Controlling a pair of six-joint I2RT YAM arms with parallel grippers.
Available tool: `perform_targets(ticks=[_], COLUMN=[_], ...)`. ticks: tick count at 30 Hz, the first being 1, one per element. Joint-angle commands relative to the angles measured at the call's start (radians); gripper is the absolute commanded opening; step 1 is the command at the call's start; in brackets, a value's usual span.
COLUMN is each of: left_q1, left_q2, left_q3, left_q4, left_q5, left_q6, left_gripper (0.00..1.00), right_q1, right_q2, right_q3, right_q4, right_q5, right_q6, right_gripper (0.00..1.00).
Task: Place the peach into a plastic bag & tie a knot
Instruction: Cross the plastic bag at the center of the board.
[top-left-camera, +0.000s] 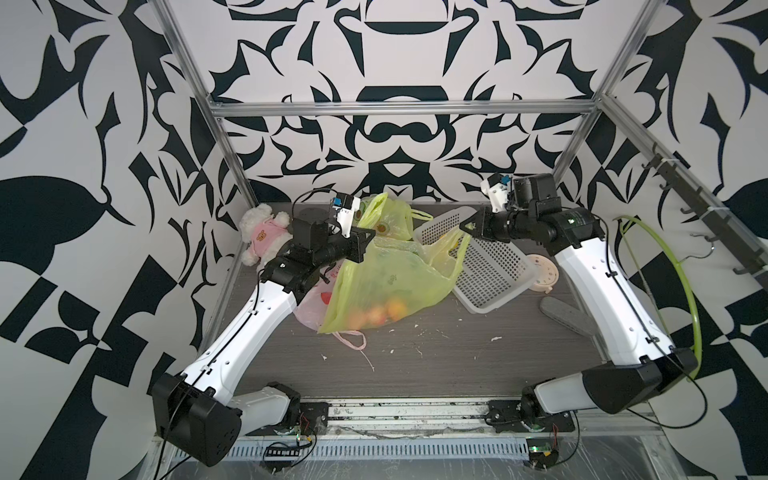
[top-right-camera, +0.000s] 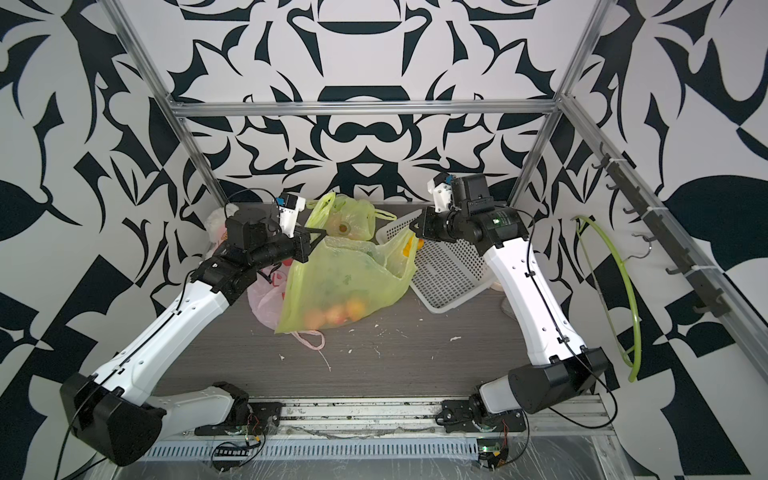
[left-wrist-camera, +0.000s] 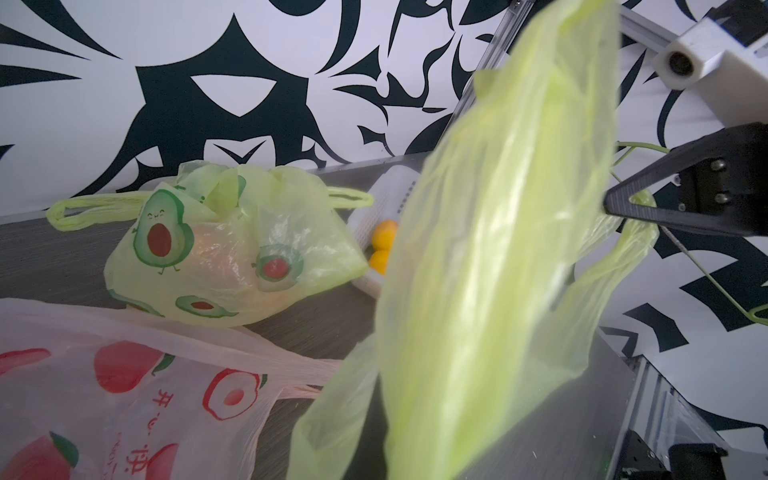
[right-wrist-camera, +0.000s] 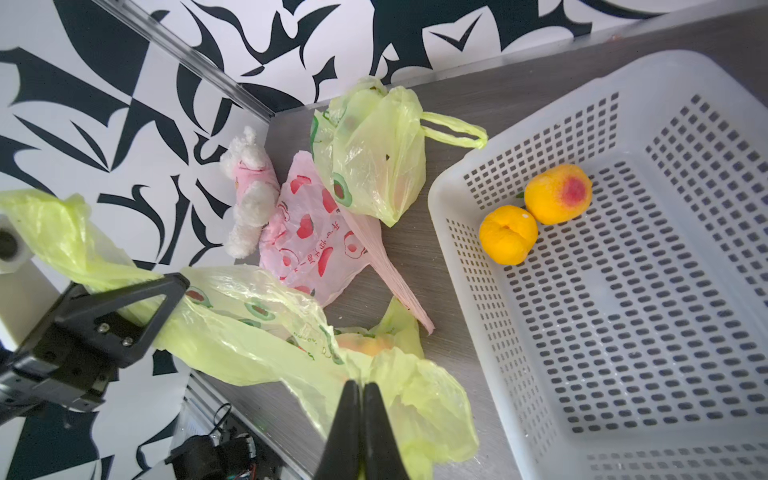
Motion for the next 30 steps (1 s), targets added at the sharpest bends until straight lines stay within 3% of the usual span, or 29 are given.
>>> perform_targets(ticks=[1,9,14,20,30], left_q1=[0.005,0.009,0.009,0.01,0.007], left_q2=[-0.025,-0.054,-0.01,0.083,0.202], left_q3=[0.046,0.133,0.16,0.182,0.233], left_q4=[-0.086,-0.32,-0.346,-0.285,-0.211], left_q5=[0.017,0.182,0.268,0.288,0.314], left_q6=[-0.001,-0.017,-0.04,-0.059,-0.078], left_gripper=[0.0,0.0,0.0,0.0,0.0], right_q1=[0.002,0.007,0.009,0.033,0.207], right_q2=[-0.06,-0.239,-0.31,-0.229,-0.03], right_q3=[0.029,-0.062,-0.193,-0.24,-0.134], right_q4=[0.053,0.24,0.516,0.761,0.631], right_q5=[-0.011,-0.099,-0.257,-0.537,-0.653], right_q6=[-0.054,-0.17,-0.157,-0.066,-0.17], right_gripper=[0.0,0.0,0.0,0.0,0.0])
